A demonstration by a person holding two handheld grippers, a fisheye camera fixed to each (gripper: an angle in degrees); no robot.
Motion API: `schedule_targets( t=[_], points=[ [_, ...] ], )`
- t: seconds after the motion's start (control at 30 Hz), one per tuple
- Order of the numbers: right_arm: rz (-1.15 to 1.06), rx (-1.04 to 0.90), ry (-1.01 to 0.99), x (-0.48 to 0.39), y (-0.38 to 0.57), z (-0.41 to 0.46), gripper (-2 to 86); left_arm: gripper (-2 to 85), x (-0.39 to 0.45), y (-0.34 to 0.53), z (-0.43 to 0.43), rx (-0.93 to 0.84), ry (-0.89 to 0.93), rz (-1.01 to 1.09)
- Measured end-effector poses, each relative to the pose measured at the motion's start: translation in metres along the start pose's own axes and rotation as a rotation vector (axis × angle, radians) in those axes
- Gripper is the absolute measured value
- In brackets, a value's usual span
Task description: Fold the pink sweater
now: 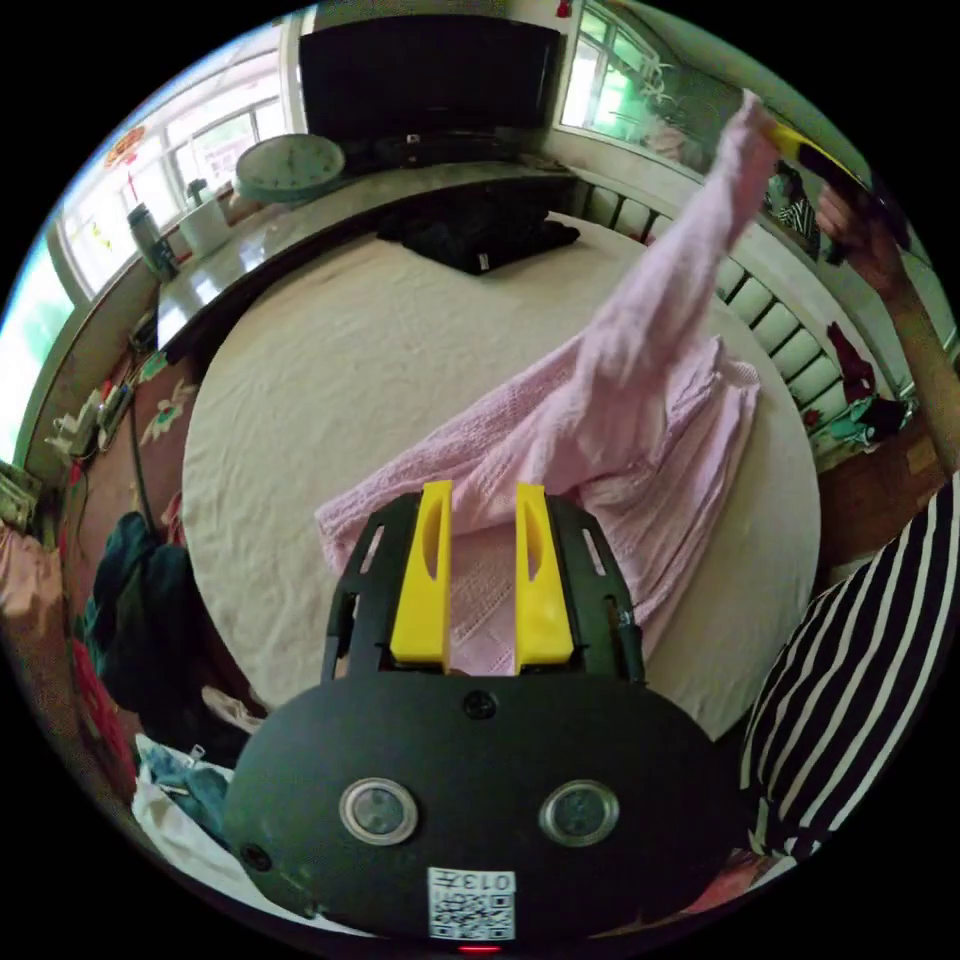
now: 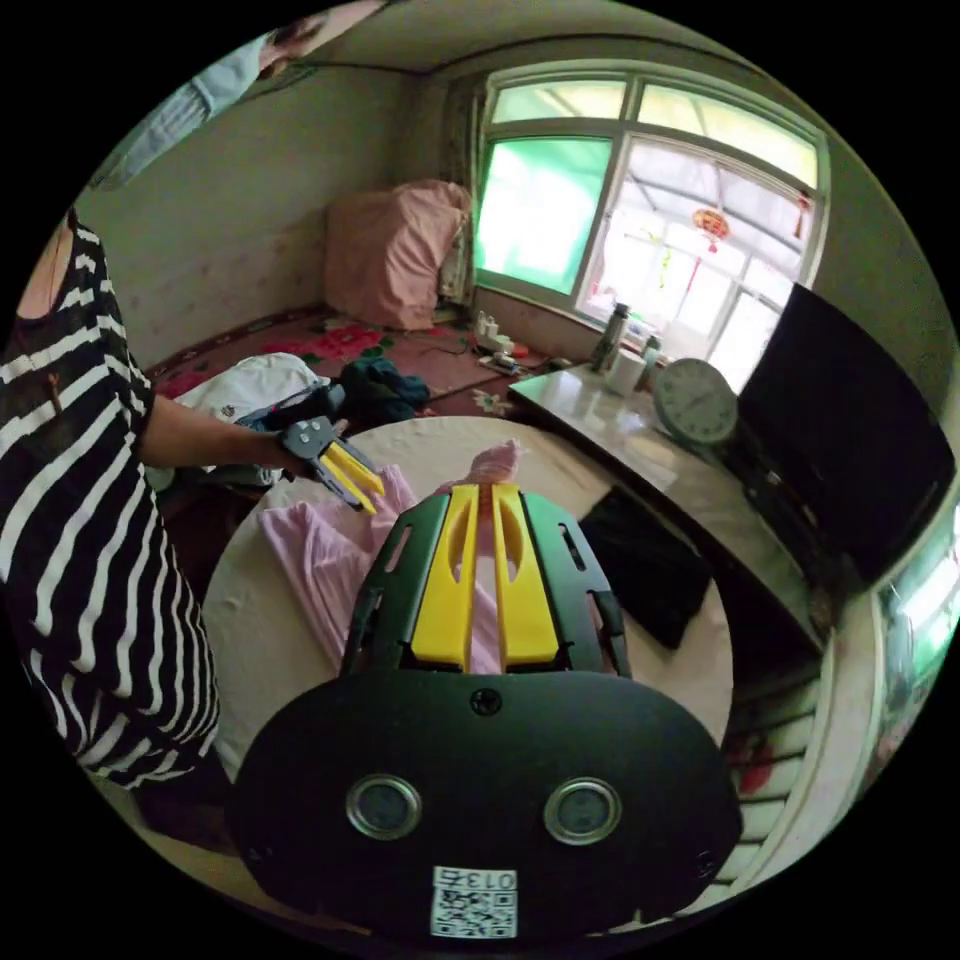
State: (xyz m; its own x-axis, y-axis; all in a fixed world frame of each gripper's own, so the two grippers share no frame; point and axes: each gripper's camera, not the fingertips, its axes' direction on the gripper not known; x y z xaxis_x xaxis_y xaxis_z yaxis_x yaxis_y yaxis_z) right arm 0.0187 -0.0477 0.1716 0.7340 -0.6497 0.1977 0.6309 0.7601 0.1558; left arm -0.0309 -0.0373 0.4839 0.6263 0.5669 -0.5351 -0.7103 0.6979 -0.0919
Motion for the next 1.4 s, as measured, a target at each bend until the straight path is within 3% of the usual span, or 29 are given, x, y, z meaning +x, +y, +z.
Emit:
schedule_targets(
  t=[0.07,0.17,0.27,0.5,0.57,0.63,0.7,0.8,0.93,1.03,1.1,1.2,1.3,1.4],
  points=[
    [0.033,-0.049,0.066,-0.007,0.024,-0.012,1.7,8.1,0.004,-0.017,0.019,-0.086,0.047,0.044],
    [0.136,-0.157,0.098,-0.009,0.064,-0.003,1.8,3.1,0.013,-0.028,0.043,-0.198,-0.03,0.094],
    [0.168,-0.289,0.123,-0.007,0.091,0.02,1.9,1.3,0.021,-0.036,0.043,-0.213,-0.04,0.091],
    [0.019,-0.128,0.444,-0.016,0.095,0.0,3.7,0.4,0.053,-0.046,0.026,-0.158,-0.186,0.071],
    [0.022,-0.206,0.458,-0.013,0.116,0.019,6.0,0.5,0.061,-0.048,0.038,-0.219,-0.189,0.058],
    [0.125,-0.477,0.406,0.006,0.159,0.064,10.1,0.8,0.063,-0.047,0.041,-0.226,-0.189,0.027],
    [0.251,-0.622,0.334,0.024,0.186,0.075,10.5,1.3,0.062,-0.047,0.033,-0.198,-0.185,-0.026],
    [0.42,-0.479,0.289,0.042,0.193,0.042,7.0,2.1,0.067,-0.048,0.007,-0.095,-0.173,-0.072],
    [0.48,-0.362,0.2,0.062,0.164,0.039,7.4,3.9,0.108,-0.081,0.01,-0.066,-0.127,0.065],
    [0.375,-0.43,0.039,0.068,0.152,0.067,7.5,5.8,0.131,-0.105,0.027,-0.087,-0.114,0.158],
    [0.285,-0.529,-0.008,0.065,0.155,0.085,7.4,7.2,0.136,-0.113,0.04,-0.144,-0.022,0.174],
    [0.168,-0.649,-0.04,0.058,0.169,0.111,5.4,4.9,0.145,-0.113,0.058,-0.214,-0.038,0.205],
    [0.126,-0.653,0.01,0.055,0.169,0.112,1.8,2.4,0.156,-0.114,0.05,-0.176,-0.076,0.2],
    [0.079,-0.436,0.215,0.051,0.154,0.076,1.2,1.9,0.172,-0.106,0.028,-0.063,-0.138,0.224]
  ],
)
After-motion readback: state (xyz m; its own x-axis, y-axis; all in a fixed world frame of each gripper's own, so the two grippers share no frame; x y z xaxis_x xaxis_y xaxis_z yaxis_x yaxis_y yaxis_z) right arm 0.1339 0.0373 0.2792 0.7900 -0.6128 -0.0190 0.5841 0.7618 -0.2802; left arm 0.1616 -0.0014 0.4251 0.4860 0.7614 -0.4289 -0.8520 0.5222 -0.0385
